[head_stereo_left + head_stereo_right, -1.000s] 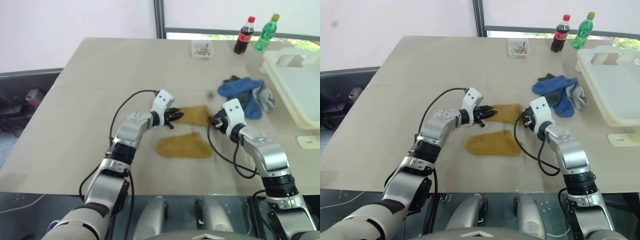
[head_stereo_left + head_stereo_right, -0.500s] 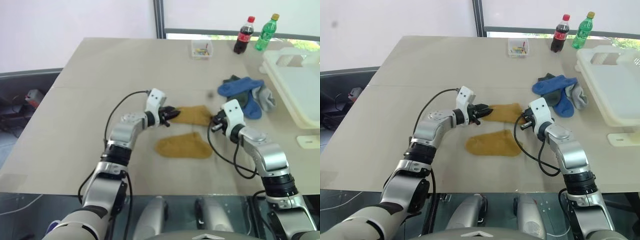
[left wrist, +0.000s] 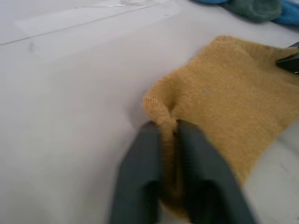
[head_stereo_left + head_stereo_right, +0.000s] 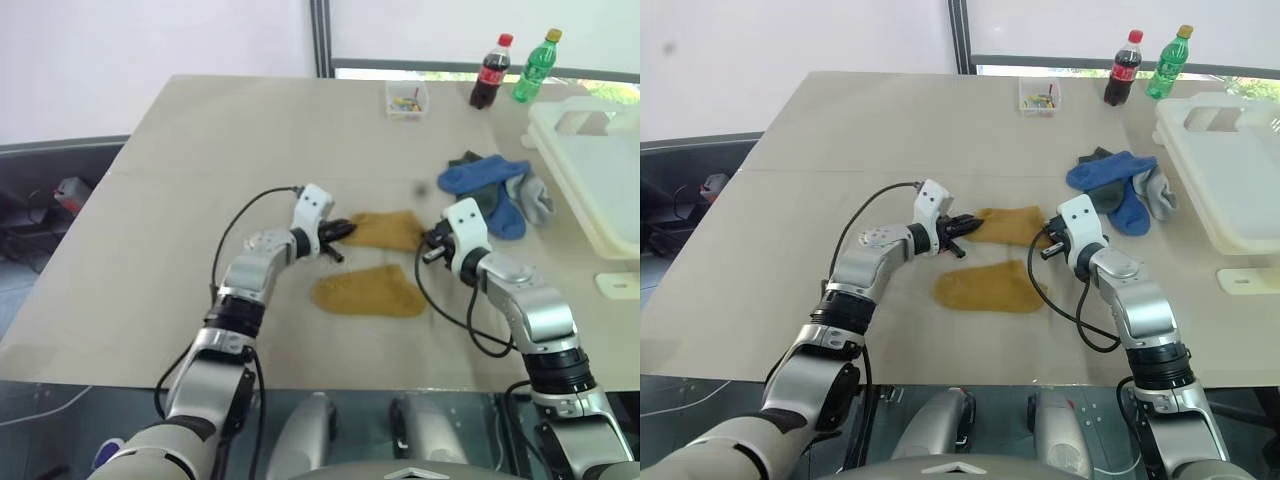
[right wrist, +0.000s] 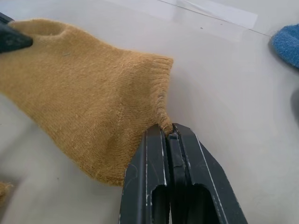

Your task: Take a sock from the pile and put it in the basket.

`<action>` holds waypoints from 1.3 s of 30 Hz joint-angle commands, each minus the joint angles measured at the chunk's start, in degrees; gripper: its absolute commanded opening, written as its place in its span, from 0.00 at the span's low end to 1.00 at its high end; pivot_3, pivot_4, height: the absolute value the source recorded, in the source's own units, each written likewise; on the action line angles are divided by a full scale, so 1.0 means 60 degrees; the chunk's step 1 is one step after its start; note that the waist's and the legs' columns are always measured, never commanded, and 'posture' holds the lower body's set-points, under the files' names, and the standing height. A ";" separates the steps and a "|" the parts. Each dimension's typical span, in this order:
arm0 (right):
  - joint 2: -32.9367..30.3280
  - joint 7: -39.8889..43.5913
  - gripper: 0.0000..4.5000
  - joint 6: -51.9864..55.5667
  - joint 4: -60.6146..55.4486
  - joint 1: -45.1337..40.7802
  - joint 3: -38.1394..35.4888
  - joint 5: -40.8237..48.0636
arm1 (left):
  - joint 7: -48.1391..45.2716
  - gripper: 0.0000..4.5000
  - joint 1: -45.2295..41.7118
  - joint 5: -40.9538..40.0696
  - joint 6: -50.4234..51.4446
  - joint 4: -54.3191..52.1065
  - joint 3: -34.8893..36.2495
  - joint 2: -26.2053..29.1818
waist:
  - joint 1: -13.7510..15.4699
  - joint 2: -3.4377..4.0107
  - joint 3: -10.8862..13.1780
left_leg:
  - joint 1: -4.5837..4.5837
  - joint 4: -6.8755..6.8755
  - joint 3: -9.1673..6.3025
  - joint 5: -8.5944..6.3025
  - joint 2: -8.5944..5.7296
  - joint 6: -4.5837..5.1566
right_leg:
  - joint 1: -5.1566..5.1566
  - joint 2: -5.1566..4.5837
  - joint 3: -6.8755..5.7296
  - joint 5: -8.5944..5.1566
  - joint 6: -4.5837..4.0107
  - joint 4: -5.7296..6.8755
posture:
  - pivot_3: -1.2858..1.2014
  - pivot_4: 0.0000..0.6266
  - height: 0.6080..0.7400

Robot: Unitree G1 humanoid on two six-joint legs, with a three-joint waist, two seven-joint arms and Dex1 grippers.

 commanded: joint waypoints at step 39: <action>-0.0792 -0.0507 0.00 0.2737 -0.6591 0.3814 -0.0605 0.3041 | -0.0664 0.01 0.4943 -0.4056 0.3770 -0.7861 0.0622 0.3466 | 0.0007 0.0003 0.0001 | 0.0011 -0.0012 0.0012 -0.0001 0.0038 -0.0001 | 0.0007 0.0003 0.0006 -0.0005 -0.0004 -0.0023 | 0.52 0.24 1.00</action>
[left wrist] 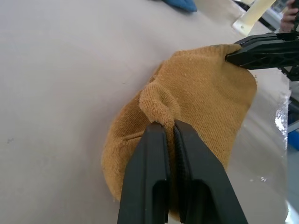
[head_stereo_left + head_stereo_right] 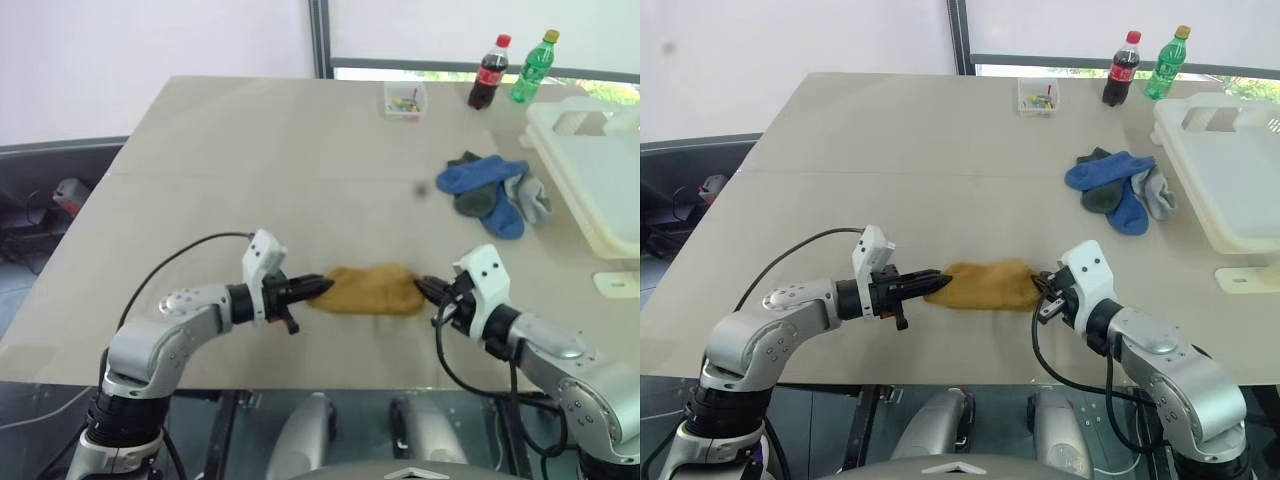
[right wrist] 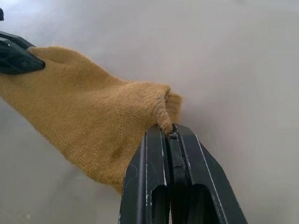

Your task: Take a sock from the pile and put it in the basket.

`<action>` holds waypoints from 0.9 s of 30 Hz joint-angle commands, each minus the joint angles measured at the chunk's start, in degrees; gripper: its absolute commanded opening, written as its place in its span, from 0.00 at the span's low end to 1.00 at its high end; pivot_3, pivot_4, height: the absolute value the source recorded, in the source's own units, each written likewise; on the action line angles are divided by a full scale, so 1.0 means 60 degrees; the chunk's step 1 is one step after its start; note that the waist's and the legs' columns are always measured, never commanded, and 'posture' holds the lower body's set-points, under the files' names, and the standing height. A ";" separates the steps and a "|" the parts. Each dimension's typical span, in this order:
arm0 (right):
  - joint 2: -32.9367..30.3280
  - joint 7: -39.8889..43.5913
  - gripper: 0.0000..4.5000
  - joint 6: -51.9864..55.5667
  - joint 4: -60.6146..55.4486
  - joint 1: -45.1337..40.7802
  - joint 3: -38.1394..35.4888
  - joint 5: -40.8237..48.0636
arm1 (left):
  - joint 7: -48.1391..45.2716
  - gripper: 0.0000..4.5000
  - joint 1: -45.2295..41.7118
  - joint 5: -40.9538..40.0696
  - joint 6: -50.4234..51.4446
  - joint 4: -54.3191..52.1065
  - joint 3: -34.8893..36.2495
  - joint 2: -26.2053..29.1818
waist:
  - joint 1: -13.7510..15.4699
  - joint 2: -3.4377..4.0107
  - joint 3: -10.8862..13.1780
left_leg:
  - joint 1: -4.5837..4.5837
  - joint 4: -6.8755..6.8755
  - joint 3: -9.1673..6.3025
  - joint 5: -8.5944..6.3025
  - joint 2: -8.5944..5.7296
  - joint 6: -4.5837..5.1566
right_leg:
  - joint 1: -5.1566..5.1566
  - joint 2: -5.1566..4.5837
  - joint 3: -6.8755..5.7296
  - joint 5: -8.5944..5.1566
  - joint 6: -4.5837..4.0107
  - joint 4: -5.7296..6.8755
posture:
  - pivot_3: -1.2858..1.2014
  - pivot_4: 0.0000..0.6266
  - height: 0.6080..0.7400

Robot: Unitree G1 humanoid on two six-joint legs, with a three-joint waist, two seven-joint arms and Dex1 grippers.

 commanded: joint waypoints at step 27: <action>-0.1338 0.2122 0.29 -0.2872 0.0440 -0.0321 0.0279 0.0033 | -0.0857 1.00 -0.0286 -0.0637 -0.0461 0.0824 0.0866 0.0212 | -0.0021 0.0000 0.0001 | 0.0001 -0.0001 0.0002 0.0000 0.0009 0.0001 | 0.0001 0.0008 -0.0003 -0.0001 0.0002 -0.0008 | 0.52 0.24 1.00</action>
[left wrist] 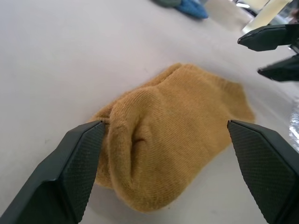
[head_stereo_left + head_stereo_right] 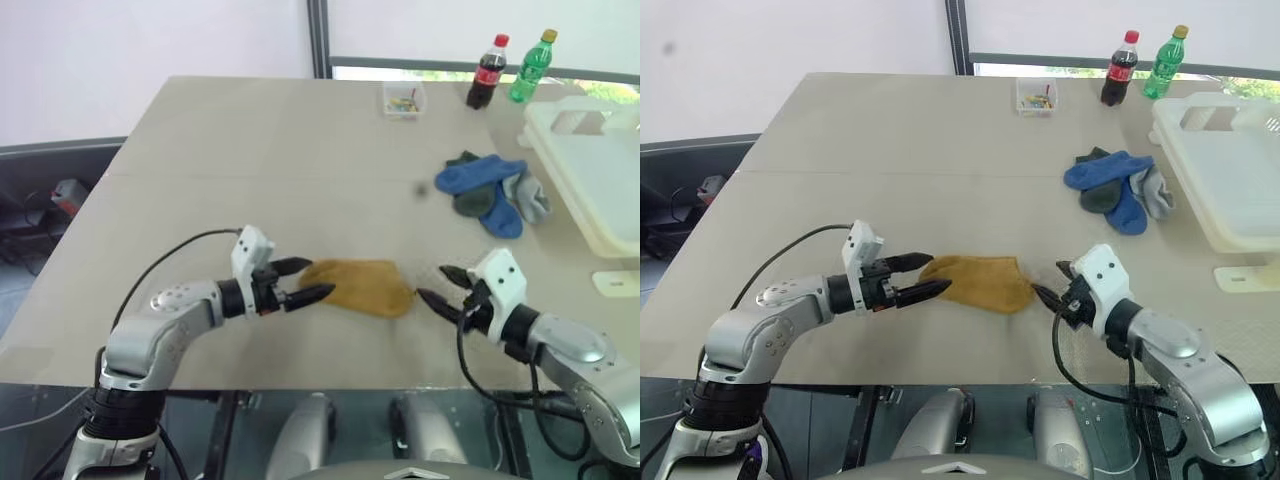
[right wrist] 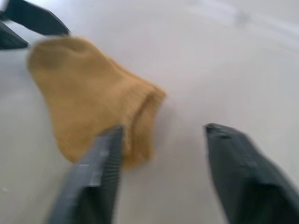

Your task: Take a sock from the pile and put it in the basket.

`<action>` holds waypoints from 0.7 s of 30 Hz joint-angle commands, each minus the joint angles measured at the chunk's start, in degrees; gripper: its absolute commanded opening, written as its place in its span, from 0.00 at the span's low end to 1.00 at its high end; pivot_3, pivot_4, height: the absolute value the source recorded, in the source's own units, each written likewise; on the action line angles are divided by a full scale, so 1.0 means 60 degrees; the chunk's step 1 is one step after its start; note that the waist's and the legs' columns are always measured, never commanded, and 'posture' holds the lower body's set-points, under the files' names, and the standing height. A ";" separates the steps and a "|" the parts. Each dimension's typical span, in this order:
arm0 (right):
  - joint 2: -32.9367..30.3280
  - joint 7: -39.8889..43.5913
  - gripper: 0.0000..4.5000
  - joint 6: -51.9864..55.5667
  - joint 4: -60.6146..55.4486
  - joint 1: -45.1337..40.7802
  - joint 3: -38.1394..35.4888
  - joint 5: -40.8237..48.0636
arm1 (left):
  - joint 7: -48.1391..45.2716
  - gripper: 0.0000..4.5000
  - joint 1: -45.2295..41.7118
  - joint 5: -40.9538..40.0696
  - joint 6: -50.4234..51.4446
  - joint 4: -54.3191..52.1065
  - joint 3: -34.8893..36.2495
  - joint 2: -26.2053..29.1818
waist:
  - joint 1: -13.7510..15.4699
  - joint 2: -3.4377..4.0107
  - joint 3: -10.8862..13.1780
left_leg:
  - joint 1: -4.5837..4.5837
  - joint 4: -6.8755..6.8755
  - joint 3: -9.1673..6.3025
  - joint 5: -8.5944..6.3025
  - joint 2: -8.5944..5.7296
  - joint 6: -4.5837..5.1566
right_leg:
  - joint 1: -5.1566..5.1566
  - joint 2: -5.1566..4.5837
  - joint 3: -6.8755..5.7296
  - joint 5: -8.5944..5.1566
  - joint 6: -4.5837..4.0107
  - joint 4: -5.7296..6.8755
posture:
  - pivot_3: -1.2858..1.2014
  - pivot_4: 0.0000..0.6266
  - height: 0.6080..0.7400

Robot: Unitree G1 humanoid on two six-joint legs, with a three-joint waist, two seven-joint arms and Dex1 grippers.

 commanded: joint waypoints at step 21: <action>0.0146 0.2248 0.01 -0.3540 0.4878 -0.2055 0.2998 -0.2385 | -0.1361 1.00 -0.0555 -0.0220 0.1298 0.1877 -0.0637 0.0931 | 0.0034 0.0003 -0.0013 | 0.0013 -0.0005 0.0000 0.0000 -0.0007 0.0000 | 0.0007 -0.0009 -0.0002 0.0002 -0.0001 -0.0001 | 0.52 0.24 1.00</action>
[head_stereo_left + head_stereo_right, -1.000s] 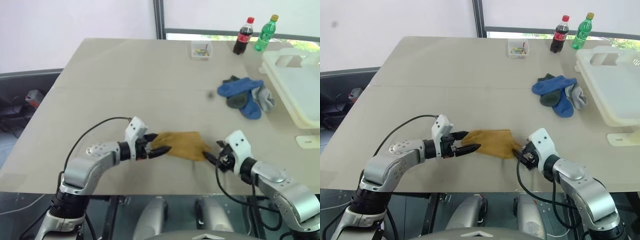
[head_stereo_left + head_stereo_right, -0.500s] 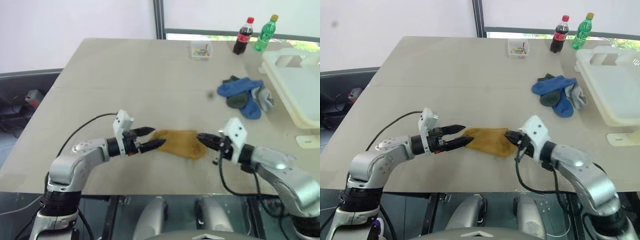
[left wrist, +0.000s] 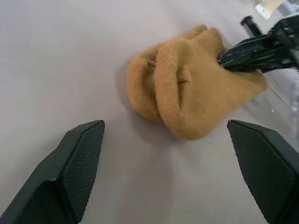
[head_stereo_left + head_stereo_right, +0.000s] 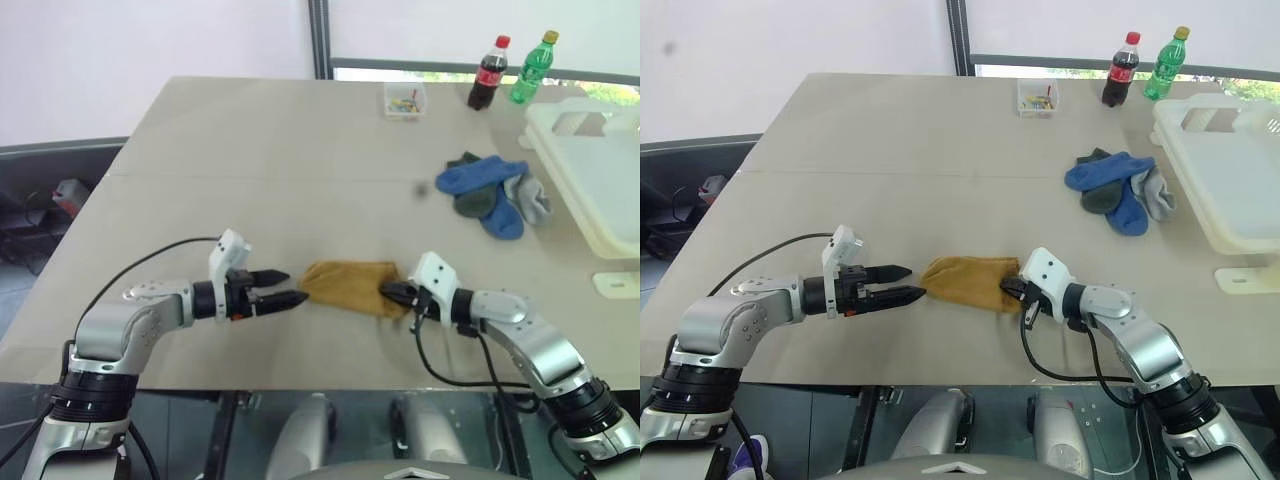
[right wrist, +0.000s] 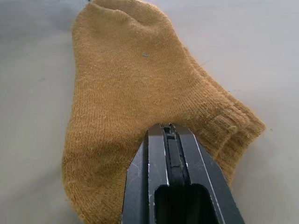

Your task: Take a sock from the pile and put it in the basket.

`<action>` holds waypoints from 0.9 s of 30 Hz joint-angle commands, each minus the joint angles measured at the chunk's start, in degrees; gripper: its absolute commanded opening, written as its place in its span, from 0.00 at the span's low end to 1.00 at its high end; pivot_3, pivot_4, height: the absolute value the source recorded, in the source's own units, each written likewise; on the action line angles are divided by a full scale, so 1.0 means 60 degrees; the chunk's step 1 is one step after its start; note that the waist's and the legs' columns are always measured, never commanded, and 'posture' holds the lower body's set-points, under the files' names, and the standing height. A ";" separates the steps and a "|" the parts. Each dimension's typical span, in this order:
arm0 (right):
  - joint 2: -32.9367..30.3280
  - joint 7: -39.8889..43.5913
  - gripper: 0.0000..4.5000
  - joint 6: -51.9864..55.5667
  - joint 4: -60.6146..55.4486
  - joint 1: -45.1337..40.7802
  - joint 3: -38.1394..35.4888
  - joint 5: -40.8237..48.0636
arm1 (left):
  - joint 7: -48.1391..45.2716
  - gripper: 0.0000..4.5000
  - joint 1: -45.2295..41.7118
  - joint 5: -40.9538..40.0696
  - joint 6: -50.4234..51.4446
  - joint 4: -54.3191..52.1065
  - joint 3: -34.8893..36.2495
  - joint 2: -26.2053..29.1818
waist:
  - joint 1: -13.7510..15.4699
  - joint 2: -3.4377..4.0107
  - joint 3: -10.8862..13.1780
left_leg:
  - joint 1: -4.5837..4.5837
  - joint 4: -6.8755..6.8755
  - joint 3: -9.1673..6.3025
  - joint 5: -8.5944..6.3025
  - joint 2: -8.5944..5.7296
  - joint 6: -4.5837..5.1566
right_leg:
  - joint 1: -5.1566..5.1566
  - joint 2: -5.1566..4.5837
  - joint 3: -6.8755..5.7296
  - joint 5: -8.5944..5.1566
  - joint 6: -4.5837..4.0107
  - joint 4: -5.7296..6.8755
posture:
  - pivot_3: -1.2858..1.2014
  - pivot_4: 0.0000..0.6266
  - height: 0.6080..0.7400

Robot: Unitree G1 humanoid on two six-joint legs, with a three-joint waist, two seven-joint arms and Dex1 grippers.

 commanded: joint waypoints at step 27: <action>0.0160 -0.0502 0.01 0.0498 -0.0370 0.0251 -0.0534 -0.0218 | -0.1582 1.00 -0.2303 -0.1011 0.0897 0.0824 -0.1283 -0.1759 | -0.0004 -0.0007 -0.0010 | -0.0005 0.0008 -0.0003 0.0001 -0.0004 0.0000 | 0.0000 0.0002 -0.0002 0.0001 0.0001 0.0010 | 0.52 0.24 1.00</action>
